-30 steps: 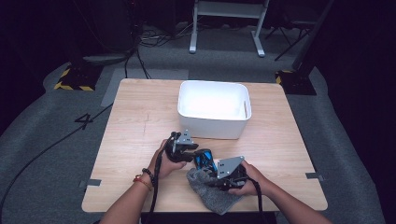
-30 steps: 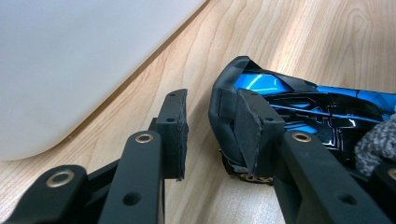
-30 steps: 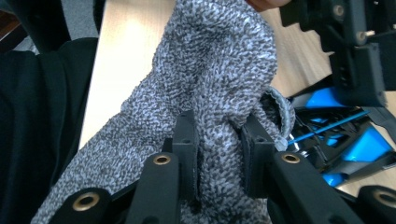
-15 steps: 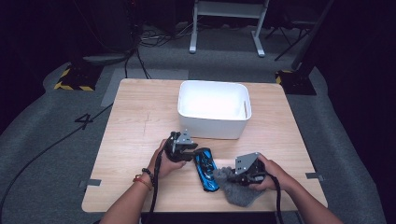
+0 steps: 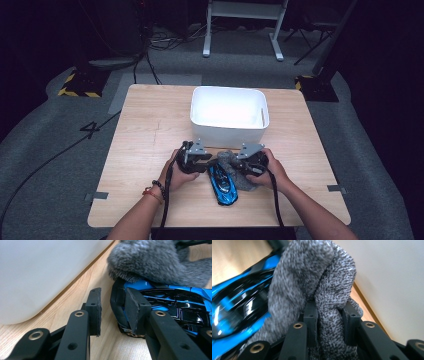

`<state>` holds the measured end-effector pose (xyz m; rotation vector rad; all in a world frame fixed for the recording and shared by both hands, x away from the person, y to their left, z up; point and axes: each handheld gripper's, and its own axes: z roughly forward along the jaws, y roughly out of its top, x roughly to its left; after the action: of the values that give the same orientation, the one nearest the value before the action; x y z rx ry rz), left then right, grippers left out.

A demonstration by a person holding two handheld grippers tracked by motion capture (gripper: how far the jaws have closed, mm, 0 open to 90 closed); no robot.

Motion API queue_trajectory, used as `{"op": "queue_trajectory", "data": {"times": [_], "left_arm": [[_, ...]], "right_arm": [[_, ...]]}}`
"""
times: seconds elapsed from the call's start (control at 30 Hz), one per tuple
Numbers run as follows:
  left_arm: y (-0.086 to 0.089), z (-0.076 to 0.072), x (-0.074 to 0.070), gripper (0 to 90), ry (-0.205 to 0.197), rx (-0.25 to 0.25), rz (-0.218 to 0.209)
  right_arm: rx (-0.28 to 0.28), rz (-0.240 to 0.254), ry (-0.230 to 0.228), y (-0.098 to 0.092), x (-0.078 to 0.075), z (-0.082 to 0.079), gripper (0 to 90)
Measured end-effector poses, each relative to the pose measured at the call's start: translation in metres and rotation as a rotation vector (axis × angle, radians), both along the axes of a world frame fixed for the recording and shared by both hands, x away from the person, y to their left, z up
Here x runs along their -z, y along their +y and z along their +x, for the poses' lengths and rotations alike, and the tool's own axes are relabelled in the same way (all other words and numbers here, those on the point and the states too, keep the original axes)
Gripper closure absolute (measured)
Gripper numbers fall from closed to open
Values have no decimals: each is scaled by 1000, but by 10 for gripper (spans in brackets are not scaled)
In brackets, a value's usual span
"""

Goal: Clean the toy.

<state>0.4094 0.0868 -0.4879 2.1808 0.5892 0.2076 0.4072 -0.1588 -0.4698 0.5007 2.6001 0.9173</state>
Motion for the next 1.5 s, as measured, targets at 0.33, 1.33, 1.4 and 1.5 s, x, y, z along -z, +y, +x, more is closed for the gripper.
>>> {"op": "queue_trajectory", "data": {"times": [0.33, 1.33, 1.4, 1.5], "left_arm": [[-2, -1, 0, 665, -7, 12, 7], [17, -48, -13, 253, 21, -87, 44], [21, -51, -7, 319, 12, -129, 98], [28, -42, 2, 318, 50, -178, 71]], "right_arm": [[-128, -84, 114, 3, 1, 12, 749], [-184, -3, 165, -39, 9, -39, 736], [-180, 4, 166, -40, 10, -39, 737], [-178, 2, 157, -39, 10, -40, 737]]}}
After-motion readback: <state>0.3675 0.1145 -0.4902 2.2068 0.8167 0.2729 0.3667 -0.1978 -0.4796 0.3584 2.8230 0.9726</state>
